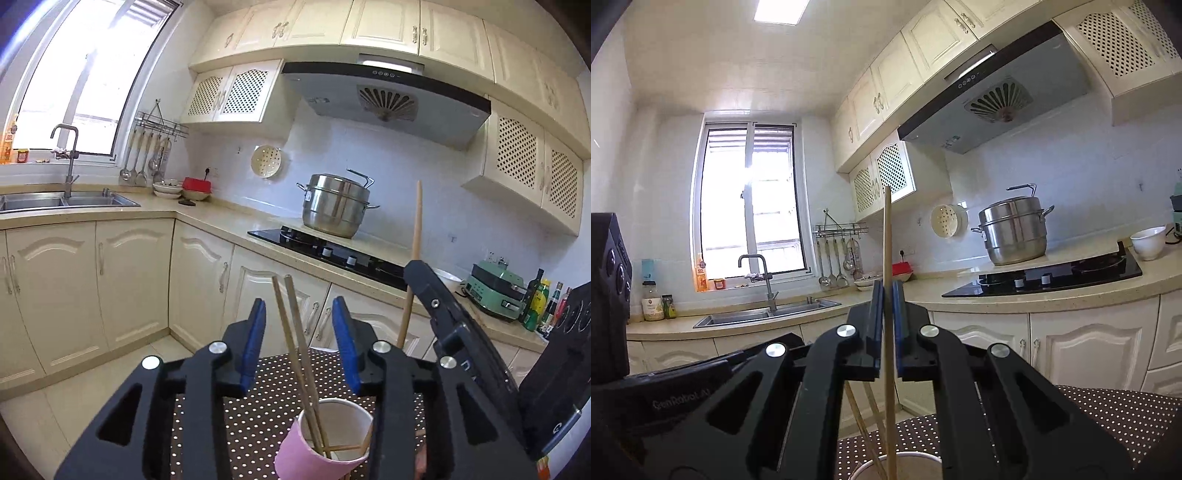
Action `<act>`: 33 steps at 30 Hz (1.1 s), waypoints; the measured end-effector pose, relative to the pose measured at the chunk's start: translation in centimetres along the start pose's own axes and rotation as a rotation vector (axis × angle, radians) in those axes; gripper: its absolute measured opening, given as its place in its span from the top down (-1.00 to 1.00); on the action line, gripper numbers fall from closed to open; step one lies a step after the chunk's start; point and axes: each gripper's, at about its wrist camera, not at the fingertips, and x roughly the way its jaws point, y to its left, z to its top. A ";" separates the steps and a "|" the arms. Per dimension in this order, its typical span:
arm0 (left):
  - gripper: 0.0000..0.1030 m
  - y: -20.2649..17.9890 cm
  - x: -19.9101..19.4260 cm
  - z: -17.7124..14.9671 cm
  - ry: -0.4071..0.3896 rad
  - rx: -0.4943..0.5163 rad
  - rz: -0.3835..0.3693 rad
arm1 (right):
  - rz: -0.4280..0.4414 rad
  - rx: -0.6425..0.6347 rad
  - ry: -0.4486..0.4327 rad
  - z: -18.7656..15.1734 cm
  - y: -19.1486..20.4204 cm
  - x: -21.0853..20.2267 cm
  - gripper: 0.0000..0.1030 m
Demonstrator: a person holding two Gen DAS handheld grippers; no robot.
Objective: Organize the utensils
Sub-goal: 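Lower the chopsticks into the pink cup and open both grippers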
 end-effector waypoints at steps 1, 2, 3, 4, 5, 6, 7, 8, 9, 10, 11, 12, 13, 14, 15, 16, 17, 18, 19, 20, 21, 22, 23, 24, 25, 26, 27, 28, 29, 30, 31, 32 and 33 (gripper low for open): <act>0.23 0.1 -0.1 -0.2 0.002 0.011 0.022 | -0.001 -0.004 -0.002 0.0 0.1 -0.1 0.88; 0.23 0.2 -0.2 -0.4 0.006 0.023 0.051 | -0.002 -0.011 -0.002 0.0 0.2 -0.1 0.88; 0.22 0.4 -0.2 -0.5 0.015 0.030 0.070 | -0.003 -0.017 -0.002 0.0 0.3 -0.1 0.88; 0.21 0.6 -0.3 -0.6 0.022 0.032 0.081 | -0.002 -0.023 -0.003 0.0 0.4 -0.1 0.88; 0.21 0.8 -0.4 -0.7 0.027 0.034 0.087 | 0.000 -0.027 -0.006 0.0 0.5 -0.2 0.88; 0.20 1.0 -0.5 -0.8 0.035 0.035 0.096 | -0.002 -0.030 -0.009 0.0 0.6 -0.3 0.88; 0.20 1.1 -0.6 -0.9 0.039 0.036 0.103 | -0.003 -0.035 -0.011 -0.1 0.7 -0.3 0.88; 0.20 1.3 -0.6 -0.9 0.042 0.035 0.109 | -0.002 -0.038 -0.014 0.0 0.8 -0.3 0.88; 0.19 1.4 -0.7 -0.9 0.047 0.033 0.107 | -0.001 -0.041 -0.016 -0.1 0.9 -0.4 0.88; 0.19 1.4 -0.7 -0.8 0.049 0.030 0.106 | 0.000 -0.040 -0.018 0.0 0.8 -0.4 0.88; 0.19 1.5 -0.8 -0.8 0.049 0.029 0.106 | -0.002 -0.040 -0.019 0.0 0.8 -0.4 0.88; 0.19 1.5 -0.9 -0.7 0.047 0.032 0.106 | -0.004 -0.041 -0.019 0.1 0.8 -0.4 0.88; 0.19 1.5 -0.9 -0.7 0.047 0.035 0.107 | -0.005 -0.043 -0.019 0.1 0.8 -0.5 0.88; 0.18 1.4 -0.9 -0.7 0.048 0.037 0.107 | -0.008 -0.044 -0.020 0.1 0.8 -0.5 0.88; 0.18 1.4 -1.0 -0.7 0.050 0.036 0.105 | -0.009 -0.044 -0.023 0.1 0.7 -0.6 0.88; 0.16 1.4 -1.0 -0.6 0.051 0.036 0.103 | -0.012 -0.046 -0.022 0.1 0.7 -0.6 0.88; 0.16 1.3 -1.1 -0.6 0.053 0.038 0.103 | -0.017 -0.049 -0.020 0.1 0.7 -0.7 0.88; 0.15 1.3 -1.1 -0.7 0.053 0.041 0.105 | -0.017 -0.052 -0.021 0.1 0.8 -0.8 0.87; 0.14 1.3 -1.2 -0.7 0.050 0.043 0.104 | -0.015 -0.054 -0.019 0.2 0.8 -0.9 0.87; 0.14 1.2 -1.2 -0.7 0.053 0.042 0.103 | -0.015 -0.055 -0.012 0.2 0.8 -0.9 0.86; 0.13 1.3 -1.3 -0.7 0.059 0.040 0.101 | -0.016 -0.057 -0.007 0.2 0.8 -1.0 0.86; 0.13 1.2 -1.3 -0.7 0.063 0.038 0.101 | -0.018 -0.060 -0.005 0.3 0.8 -1.0 0.86; 0.13 1.2 -1.3 -0.7 0.068 0.038 0.105 | -0.017 -0.060 -0.002 0.4 0.8 -1.2 0.85; 0.12 1.1 -1.4 -0.7 0.071 0.039 0.107 | -0.016 -0.059 0.001 0.6 0.8 -1.3 0.85; 0.11 1.0 -1.5 -0.7 0.072 0.040 0.108 | -0.015 -0.058 0.003 0.7 0.7 -1.5 0.83; 0.10 1.0 -1.6 -0.7 0.076 0.041 0.109 | -0.016 -0.057 0.006 0.9 0.7 -1.7 0.78; 0.09 0.8 -1.7 -0.6 0.080 0.042 0.109 | -0.018 -0.058 0.003 1.1 0.8 -1.9 0.72; 0.08 0.7 -1.8 -0.4 0.081 0.042 0.108 | -0.023 -0.055 -0.005 1.3 0.8 -2.1 0.56; 0.08 0.6 -1.9 -0.4 0.081 0.044 0.106 | -0.020 -0.056 -0.006 1.5 0.8 -2.4 0.44; 0.07 0.4 -2.2 -0.3 0.081 0.047 0.107 | -0.019 -0.059 -0.007 1.7 0.9 -2.7 0.42; 0.07 0.3 -2.5 -0.3 0.078 0.049 0.109 | -0.021 -0.062 -0.009 2.0 1.0 -3.0 0.42; 0.06 0.1 -2.9 -0.2 0.073 0.050 0.107 | -0.022 -0.064 -0.011 2.3 1.1 -3.3 0.41; 0.05 0.0 -3.2 -0.1 0.070 0.052 0.105 | -0.024 -0.065 -0.013 2.5 1.1 -3.6 0.41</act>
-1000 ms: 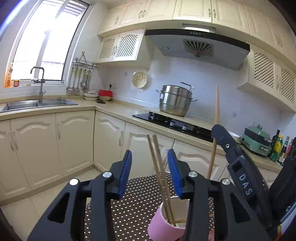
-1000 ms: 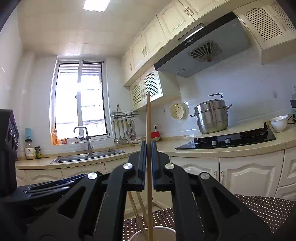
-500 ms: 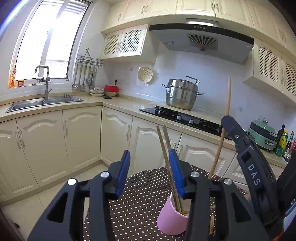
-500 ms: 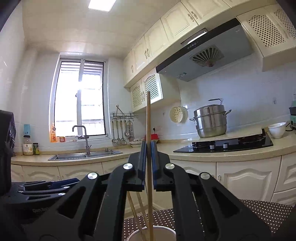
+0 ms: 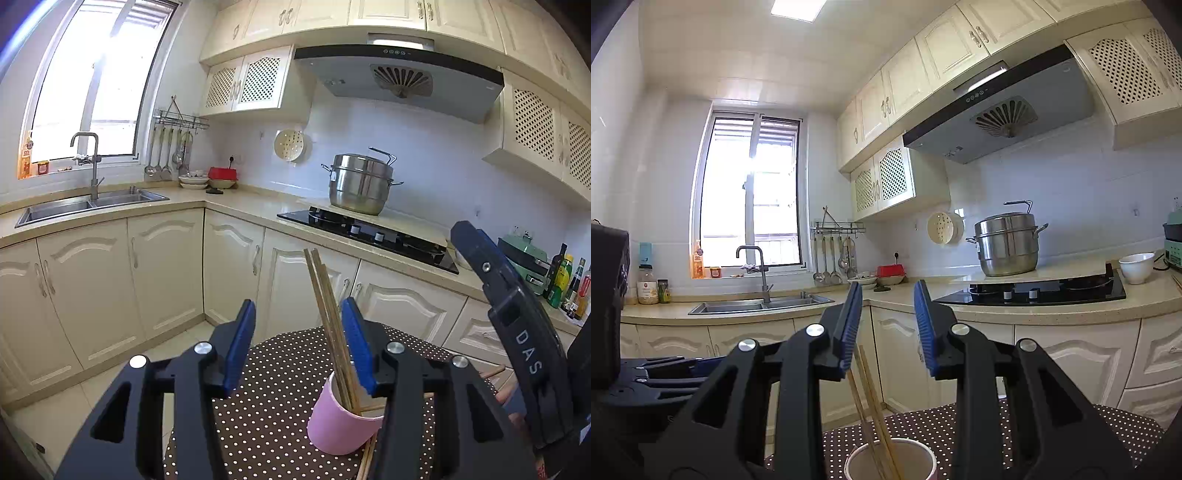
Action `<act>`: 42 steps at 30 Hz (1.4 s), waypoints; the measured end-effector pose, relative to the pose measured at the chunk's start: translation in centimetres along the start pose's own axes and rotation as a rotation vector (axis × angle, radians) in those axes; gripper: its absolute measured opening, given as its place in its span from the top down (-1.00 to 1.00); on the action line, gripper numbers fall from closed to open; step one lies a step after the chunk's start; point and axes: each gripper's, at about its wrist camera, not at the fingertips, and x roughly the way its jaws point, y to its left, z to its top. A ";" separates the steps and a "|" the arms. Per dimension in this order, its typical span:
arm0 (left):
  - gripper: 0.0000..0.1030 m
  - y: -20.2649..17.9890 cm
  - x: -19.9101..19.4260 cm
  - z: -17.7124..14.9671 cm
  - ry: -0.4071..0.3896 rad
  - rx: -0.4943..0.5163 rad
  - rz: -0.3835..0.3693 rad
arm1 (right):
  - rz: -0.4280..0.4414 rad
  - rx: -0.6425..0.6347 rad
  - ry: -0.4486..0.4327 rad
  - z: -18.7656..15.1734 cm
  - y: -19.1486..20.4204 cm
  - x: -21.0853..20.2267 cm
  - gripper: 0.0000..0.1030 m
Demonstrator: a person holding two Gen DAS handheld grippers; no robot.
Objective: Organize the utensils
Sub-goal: 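Lower the chopsticks into the pink cup and open both grippers, then withdraw both grippers and move them down toward the loose chopsticks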
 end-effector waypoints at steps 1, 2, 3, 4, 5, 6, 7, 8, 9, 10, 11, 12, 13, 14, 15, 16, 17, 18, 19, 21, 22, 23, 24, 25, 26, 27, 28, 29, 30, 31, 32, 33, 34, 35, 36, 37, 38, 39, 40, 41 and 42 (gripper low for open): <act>0.05 -0.1 -0.4 0.0 -0.003 0.002 0.001 | -0.002 0.000 -0.004 0.3 0.0 -0.3 0.35; 0.05 -0.2 -0.8 0.1 -0.008 0.004 0.003 | -0.003 0.000 -0.010 0.6 0.1 -0.7 0.17; 0.04 -0.4 -1.3 0.2 -0.016 0.007 0.003 | -0.002 -0.002 -0.016 0.9 0.1 -1.1 0.10; 0.04 -0.5 -1.8 0.3 -0.020 0.011 0.002 | 0.000 -0.007 -0.020 1.3 0.2 -1.5 0.09; 0.03 -0.7 -2.3 0.4 -0.025 0.015 0.003 | 0.002 -0.009 -0.020 1.6 0.3 -1.9 0.09; 0.03 -0.8 -2.7 0.4 -0.030 0.019 0.005 | 0.002 -0.011 -0.022 2.0 0.5 -2.3 0.09; 0.02 -1.0 -3.3 0.5 -0.039 0.025 0.009 | 0.001 -0.013 -0.027 2.3 0.5 -2.7 0.09; 0.02 -1.2 -3.7 0.6 -0.044 0.030 0.012 | 0.000 -0.017 -0.034 2.6 0.7 -3.3 0.06; 0.00 -1.4 -4.3 0.6 -0.050 0.036 0.014 | 0.000 -0.019 -0.036 2.9 0.8 -3.7 0.03; -0.03 -1.6 -4.8 0.6 -0.054 0.041 0.014 | -0.001 -0.022 -0.039 3.3 0.9 -4.4 -0.01; -0.04 -1.8 -5.3 0.6 -0.058 0.046 0.014 | -0.002 -0.024 -0.041 3.4 0.9 -4.8 -0.02; -0.06 -2.0 -5.9 0.5 -0.061 0.054 0.018 | -0.003 -0.027 -0.042 3.7 1.0 -5.4 -0.02; -0.07 -2.3 -6.2 0.4 -0.060 0.060 0.018 | -0.005 -0.031 -0.041 3.9 1.1 -6.0 -0.05; -0.08 -2.5 -6.6 0.3 -0.057 0.065 0.016 | -0.009 -0.037 -0.035 4.1 1.1 -6.5 -0.09; -0.10 -2.7 -7.0 0.1 -0.050 0.071 0.015 | -0.013 -0.043 -0.029 4.3 1.1 -7.0 -0.10; -0.15 -2.8 -7.2 0.0 -0.043 0.075 0.014 | -0.018 -0.049 -0.023 4.3 1.1 -7.5 -0.11; -0.17 -3.0 -7.4 -0.2 -0.033 0.082 0.010 | -0.025 -0.055 -0.015 4.3 1.1 -8.1 -0.14; -0.21 -3.1 -7.6 -0.4 -0.024 0.086 0.007 | -0.032 -0.058 -0.007 4.2 1.0 -8.4 -0.16; -0.22 -3.3 -7.8 -0.8 -0.008 0.091 0.000 | -0.040 -0.064 0.005 4.1 0.9 -8.9 -0.18; -0.24 -3.6 -7.8 -1.6 0.031 0.099 -0.014 | -0.071 -0.084 0.039 3.5 0.7 -9.7 -0.20; -0.25 -3.7 -7.7 -2.0 0.056 0.105 -0.021 | -0.081 -0.088 0.055 3.2 0.6 -9.9 -0.20; -0.25 -3.7 -7.5 -2.3 0.079 0.110 -0.026 | -0.087 -0.087 0.071 2.8 0.3 -10.2 -0.21; -0.25 -3.9 -7.1 -2.9 0.116 0.119 -0.038 | -0.100 -0.087 0.103 2.3 0.0 -10.3 -0.22; -0.25 -3.9 -6.8 -3.4 0.145 0.126 -0.048 | -0.115 -0.087 0.128 1.8 -0.2 -10.5 -0.23; -0.25 -4.0 -6.5 -3.9 0.179 0.131 -0.059 | -0.128 -0.083 0.148 1.2 -0.6 -10.7 -0.24; -0.25 -4.1 -5.8 -4.6 0.229 0.135 -0.070 | -0.141 -0.077 0.176 0.6 -1.0 -10.7 -0.25; -0.25 -4.1 -5.4 -5.2 0.265 0.141 -0.079 | -0.150 -0.071 0.202 0.1 -1.3 -10.8 -0.26; -0.25 -4.1 -5.0 -5.9 0.304 0.149 -0.089 | -0.161 -0.063 0.230 -0.6 -1.7 -10.8 -0.26; -0.25 -4.2 -4.4 -6.5 0.338 0.157 -0.098 | -0.173 -0.055 0.261 -1.4 -2.2 -10.7 -0.26; -0.25 -4.2 -3.9 -7.1 0.375 0.167 -0.104 | -0.179 -0.047 0.295 -2.1 -2.6 -10.6 -0.27; -0.25 -4.1 -3.4 -7.8 0.408 0.171 -0.111 | -0.185 -0.038 0.325 -2.8 -3.0 -10.6 -0.27; -0.25 -4.0 -2.8 -8.4 0.448 0.170 -0.119 | -0.193 -0.029 0.354 -3.6 -3.3 -10.7 -0.27; -0.25 -4.0 -2.4 -9.1 0.472 0.168 -0.127 | -0.198 -0.023 0.385 -4.3 -3.5 -10.6 -0.28; -0.25 -3.9 -2.0 -9.5 0.498 0.165 -0.137 | -0.200 -0.017 0.415 -5.0 -3.7 -10.5 -0.28; -0.25 -3.7 -1.3 -10.1 0.531 0.165 -0.124 | -0.204 -0.013 0.445 -5.8 -3.9 -10.4 -0.28; -0.24 -3.6 -0.8 -10.5 0.554 0.165 -0.104 | -0.208 -0.009 0.469 -6.5 -4.1 -10.5 -0.28; -0.24 -3.4 -0.3 -10.9 0.572 0.165 -0.101 | -0.208 0.000 0.493 -7.1 -4.3 -10.5 -0.28; -0.24 -3.3 0.2 -11.4 0.597 0.164 -0.120 | -0.207 0.015 0.523 -8.0 -4.6 -10.5 -0.28; -0.24 -3.3 0.6 -11.8 0.613 0.164 -0.129 | -0.207 0.023 0.540 -8.4 -4.7 -10.5 -0.29; -0.24 -3.2 1.0 -12.3 0.630 0.175 -0.128 | -0.209 0.031 0.558 -9.0 -4.8 -10.6 -0.29; -0.24 -3.3 1.3 -12.8 0.641 0.194 -0.130 | -0.212 0.043 0.577 -9.7 -5.0 -10.6 -0.29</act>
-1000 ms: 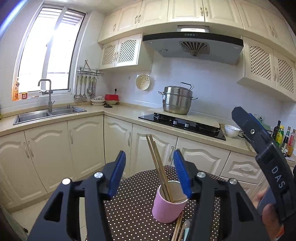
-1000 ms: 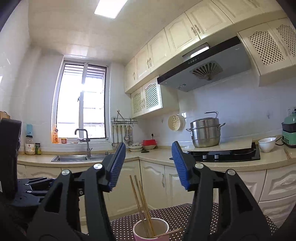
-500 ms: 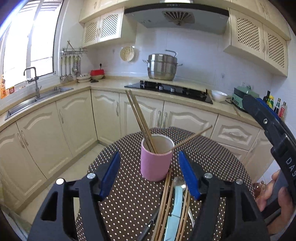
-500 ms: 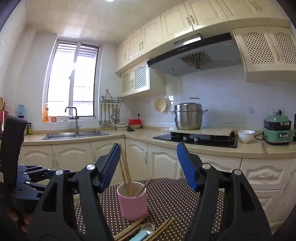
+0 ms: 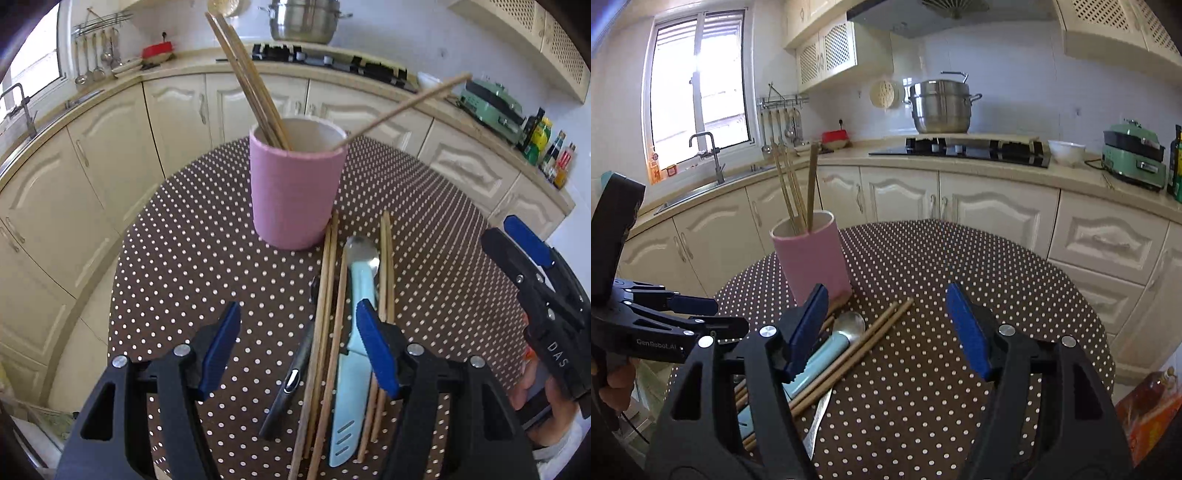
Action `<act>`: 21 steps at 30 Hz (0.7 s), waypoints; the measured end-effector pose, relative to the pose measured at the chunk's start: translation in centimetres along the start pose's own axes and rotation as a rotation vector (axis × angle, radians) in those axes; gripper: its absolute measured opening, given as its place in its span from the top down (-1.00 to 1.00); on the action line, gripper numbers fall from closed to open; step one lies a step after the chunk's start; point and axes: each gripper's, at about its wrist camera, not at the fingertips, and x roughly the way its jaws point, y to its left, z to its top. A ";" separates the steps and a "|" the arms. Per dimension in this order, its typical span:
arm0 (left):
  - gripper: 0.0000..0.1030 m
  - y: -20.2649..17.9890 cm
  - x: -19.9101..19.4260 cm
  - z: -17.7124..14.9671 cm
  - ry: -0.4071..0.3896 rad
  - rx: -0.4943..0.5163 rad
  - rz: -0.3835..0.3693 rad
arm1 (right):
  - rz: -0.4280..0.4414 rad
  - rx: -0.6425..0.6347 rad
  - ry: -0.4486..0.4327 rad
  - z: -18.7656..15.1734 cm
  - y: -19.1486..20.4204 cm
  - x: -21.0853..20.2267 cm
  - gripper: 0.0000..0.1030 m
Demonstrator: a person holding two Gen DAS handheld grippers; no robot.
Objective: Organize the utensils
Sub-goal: 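Withdraw both grippers and move them down toward the loose chopsticks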
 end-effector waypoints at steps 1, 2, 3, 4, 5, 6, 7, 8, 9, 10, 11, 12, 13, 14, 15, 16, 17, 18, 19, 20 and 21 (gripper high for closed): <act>-0.24 -0.2 0.4 -0.1 0.009 0.015 -0.005 | -0.001 0.008 0.014 -0.2 -0.2 0.2 -0.30; -0.24 -0.4 0.9 0.0 0.021 0.027 -0.011 | 0.000 0.015 0.028 -0.5 -0.4 0.4 -0.30; -0.24 -0.5 1.5 -0.3 0.041 0.040 -0.016 | 0.002 0.023 0.041 -0.9 -0.5 0.7 -0.30; -0.24 -0.5 1.9 -0.4 0.052 0.048 -0.015 | 0.003 0.026 0.049 -1.2 -0.6 0.8 -0.30; -0.24 -0.5 2.3 -0.4 0.061 0.056 -0.008 | 0.003 0.026 0.056 -1.4 -0.7 0.9 -0.30; -0.24 -0.4 2.8 -0.5 0.070 0.060 0.002 | 0.005 0.030 0.063 -1.6 -0.8 1.0 -0.30; -0.24 -0.4 3.2 -0.6 0.078 0.060 0.012 | 0.008 0.038 0.067 -1.6 -0.9 1.0 -0.30; -0.24 -0.3 3.5 -0.7 0.081 0.060 0.016 | 0.009 0.043 0.068 -1.5 -1.0 1.0 -0.30; -0.24 -0.2 3.7 -0.7 0.083 0.060 0.023 | 0.009 0.048 0.067 -1.5 -1.0 1.0 -0.30; -0.24 -0.2 3.8 -0.7 0.085 0.063 0.036 | 0.012 0.050 0.071 -1.6 -1.1 1.1 -0.30; -0.24 -0.4 4.1 -0.6 0.086 0.069 0.047 | 0.013 0.051 0.075 -1.6 -1.1 1.2 -0.30; -0.24 -0.4 4.3 -0.6 0.089 0.075 0.057 | 0.013 0.052 0.079 -1.6 -1.1 1.2 -0.30; -0.24 -0.4 4.5 -0.6 0.091 0.078 0.064 | 0.013 0.053 0.080 -1.6 -1.1 1.2 -0.30; -0.24 -0.5 4.7 -0.4 0.093 0.082 0.070 | 0.015 0.054 0.081 -1.7 -1.1 1.2 -0.30; -0.24 -0.5 4.9 -0.4 0.092 0.084 0.080 | 0.015 0.055 0.083 -1.6 -1.1 1.2 -0.30; -0.24 -0.5 5.1 -0.3 0.091 0.089 0.090 | 0.016 0.057 0.085 -1.6 -1.2 1.3 -0.30; -0.24 -0.6 5.3 -0.3 0.090 0.089 0.089 | 0.016 0.059 0.086 -1.6 -1.2 1.3 -0.30; -0.24 -0.6 5.4 -0.2 0.090 0.088 0.087 | 0.015 0.061 0.087 -1.5 -1.3 1.4 -0.30; -0.24 -0.7 5.4 -0.1 0.089 0.089 0.092 | 0.015 0.062 0.088 -1.5 -1.3 1.4 -0.30; -0.24 -0.7 5.5 0.0 0.088 0.093 0.098 | 0.016 0.063 0.088 -1.5 -1.4 1.5 -0.30; -0.24 -0.7 5.6 0.1 0.087 0.097 0.101 | 0.016 0.064 0.088 -1.5 -1.4 1.5 -0.30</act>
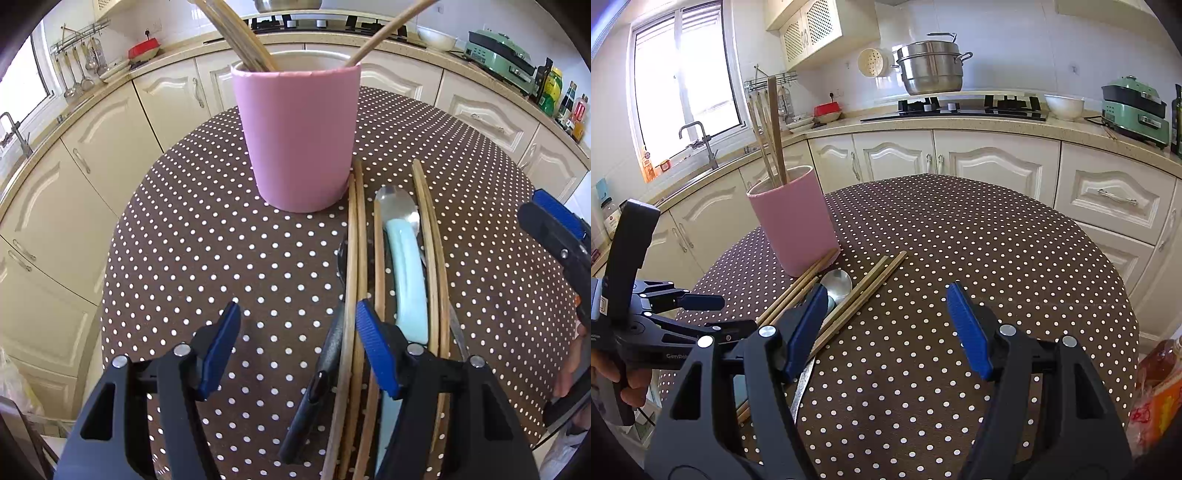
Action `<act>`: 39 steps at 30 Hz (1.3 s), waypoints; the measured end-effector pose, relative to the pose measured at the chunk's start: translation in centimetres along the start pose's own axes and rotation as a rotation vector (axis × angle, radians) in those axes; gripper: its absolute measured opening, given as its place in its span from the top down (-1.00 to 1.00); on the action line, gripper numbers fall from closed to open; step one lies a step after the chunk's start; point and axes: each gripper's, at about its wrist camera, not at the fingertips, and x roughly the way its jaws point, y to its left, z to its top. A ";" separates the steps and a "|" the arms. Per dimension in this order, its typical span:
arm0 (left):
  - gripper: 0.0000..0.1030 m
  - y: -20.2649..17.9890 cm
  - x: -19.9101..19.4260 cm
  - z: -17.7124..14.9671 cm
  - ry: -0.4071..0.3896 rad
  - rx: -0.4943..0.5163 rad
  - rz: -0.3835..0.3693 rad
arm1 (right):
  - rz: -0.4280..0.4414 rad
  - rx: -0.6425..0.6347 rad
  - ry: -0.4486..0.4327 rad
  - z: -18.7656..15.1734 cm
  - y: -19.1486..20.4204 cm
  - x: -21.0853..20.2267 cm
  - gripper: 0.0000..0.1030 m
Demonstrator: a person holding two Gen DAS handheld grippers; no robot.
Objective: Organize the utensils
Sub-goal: 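Withdraw both grippers and move them down toward the loose chopsticks, then grasp a chopstick with the left gripper while the right gripper grasps another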
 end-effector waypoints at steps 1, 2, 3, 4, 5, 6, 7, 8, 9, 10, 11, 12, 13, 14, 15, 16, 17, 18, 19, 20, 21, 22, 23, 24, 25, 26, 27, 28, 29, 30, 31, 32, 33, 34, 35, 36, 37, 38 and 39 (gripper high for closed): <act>-0.24 0.0 0.0 0.1 0.000 0.003 0.005 | 0.000 0.001 0.000 0.0 0.0 0.0 -0.30; -0.24 -0.1 0.0 0.1 0.000 0.012 0.021 | 0.000 0.002 0.002 -0.1 0.0 0.0 -0.30; -0.24 -0.2 0.2 0.2 0.006 0.026 0.047 | -0.001 0.003 0.004 0.0 0.0 0.1 -0.30; -0.24 -0.4 0.3 0.2 0.010 0.032 0.058 | -0.002 0.004 0.005 -0.1 -0.1 0.1 -0.30; -0.24 -0.5 0.4 0.3 0.008 0.033 0.057 | -0.003 0.004 0.008 -0.1 -0.1 0.1 -0.31; -0.24 -0.6 0.5 0.5 0.008 0.033 0.058 | -0.003 0.003 0.013 -0.1 -0.1 0.2 -0.31; -0.13 -0.7 0.5 0.7 0.006 0.037 0.063 | -0.003 0.002 0.017 0.0 -0.1 0.3 -0.31; -0.02 -0.9 0.5 0.8 0.004 0.044 0.055 | -0.006 0.002 0.021 0.0 -0.1 0.4 -0.31; 0.21 -1.2 0.5 1.1 0.006 0.047 0.032 | -0.007 0.003 0.029 -0.1 -0.1 0.5 -0.31; 0.39 -1.3 0.6 1.3 0.011 0.045 0.017 | -0.008 0.004 0.041 0.0 -0.2 0.8 -0.31; 0.51 -1.4 0.6 1.6 0.017 0.043 -0.004 | -0.011 0.004 0.061 0.0 -0.2 1.2 -0.31; 0.78 -1.4 0.7 1.8 0.022 0.042 -0.018 | -0.015 0.003 0.082 0.1 -0.2 1.5 -0.31; 0.84 -1.5 0.9 2.0 0.032 0.037 -0.030 | -0.019 0.000 0.118 0.1 -0.2 2.1 -0.31; 0.84 -1.5 1.0 2.1 0.034 0.033 -0.034 | -0.020 -0.002 0.147 0.2 -0.3 2.7 -0.31; 0.85 -1.5 1.1 2.2 0.034 0.028 -0.041 | -0.023 -0.005 0.189 0.2 -0.2 3.4 -0.31; 0.85 -1.4 1.0 2.2 0.033 0.010 -0.060 | -0.025 -0.011 0.214 0.1 -0.1 3.9 -0.31; 0.85 -0.9 0.9 2.1 0.031 -0.011 -0.083 | -0.022 -0.019 0.242 0.1 0.1 4.5 -0.31; 0.86 -0.6 0.7 2.0 0.029 -0.037 -0.113 | -0.015 -0.023 0.264 0.1 0.3 5.0 -0.31; 0.86 -0.3 0.5 1.8 0.027 -0.055 -0.135 | -0.007 -0.025 0.274 0.2 0.4 5.2 -0.31; 0.86 0.1 0.2 1.5 0.026 -0.067 -0.150 | 0.001 -0.030 0.284 0.3 0.7 5.5 -0.31; 0.86 0.5 0.0 1.3 0.025 -0.086 -0.170 | 0.001 -0.040 0.295 0.3 1.0 5.9 -0.31; 0.87 0.7 -0.2 1.0 0.025 -0.100 -0.185 | -0.005 -0.051 0.305 0.3 1.3 6.2 -0.31; 0.87 0.9 -0.3 0.7 0.028 -0.117 -0.201 | -0.011 -0.065 0.318 0.3 1.6 6.6 -0.31; 0.87 1.3 -0.4 0.5 0.029 -0.136 -0.217 | -0.021 -0.078 0.331 0.3 1.9 7.0 -0.31; 0.87 1.8 -0.7 -0.1 0.029 -0.145 -0.226 | -0.033 -0.089 0.344 0.2 2.0 7.4 -0.31; 0.87 2.0 -0.8 -0.4 0.028 -0.156 -0.233 | -0.039 -0.097 0.351 0.2 2.2 7.6 -0.31; 0.87 2.3 -1.1 -0.7 0.024 -0.164 -0.238 | -0.041 -0.099 0.351 0.3 2.3 7.7 -0.32; 0.88 2.5 -1.4 -1.1 0.017 -0.168 -0.242 | -0.049 -0.102 0.357 0.4 2.4 7.8 -0.33; 0.88 2.9 -1.7 -1.3 0.013 -0.169 -0.247 | -0.054 -0.105 0.362 0.5 2.5 8.0 -0.33; 0.89 3.4 -1.7 -1.7 0.009 -0.171 -0.249 | -0.059 -0.111 0.368 0.6 2.7 8.1 -0.34; 0.90 3.5 -2.0 -2.2 0.000 -0.177 -0.245 | -0.059 -0.111 0.368 0.6 2.7 8.1 -0.34; 0.90 3.7 -2.5 -3.0 -0.008 -0.183 -0.247 | -0.064 -0.115 0.375 0.7 2.9 8.4 -0.34; 0.90 3.9 -2.9 -3.3 -0.016 -0.189 -0.252 | -0.069 -0.116 0.382 0.8 3.1 8.7 -0.34; 0.90 4.0 -3.3 -3.5 -0.024 -0.196 -0.248 | -0.072 -0.117 0.393 1.0 3.3 9.1 -0.34; 0.90 4.1 -3.5 -3.6 -0.029 -0.196 -0.239 | -0.071 -0.124 0.416 1.4 3.4 9.7 -0.34; 0.90 4.3 -3.8 -3.8 -0.035 -0.197 -0.235 | -0.067 -0.127 0.430 1.5 3.4 9.9 -0.34; 0.90 4.5 -3.9 -3.8 -0.037 -0.203 -0.233 | -0.067 -0.127 0.430 1.5 3.4 9.9 -0.34; 0.90 4.7 -4.0 -3.9 -0.038 -0.210 -0.230 | -0.060 -0.123 0.445 1.7 3.3 10.1 -0.34; 0.90 5.1 -4.1 -4.1 -0.039 -0.219 -0.228 | -0.056 -0.111 0.460 1.9 3.0 10.4 -0.34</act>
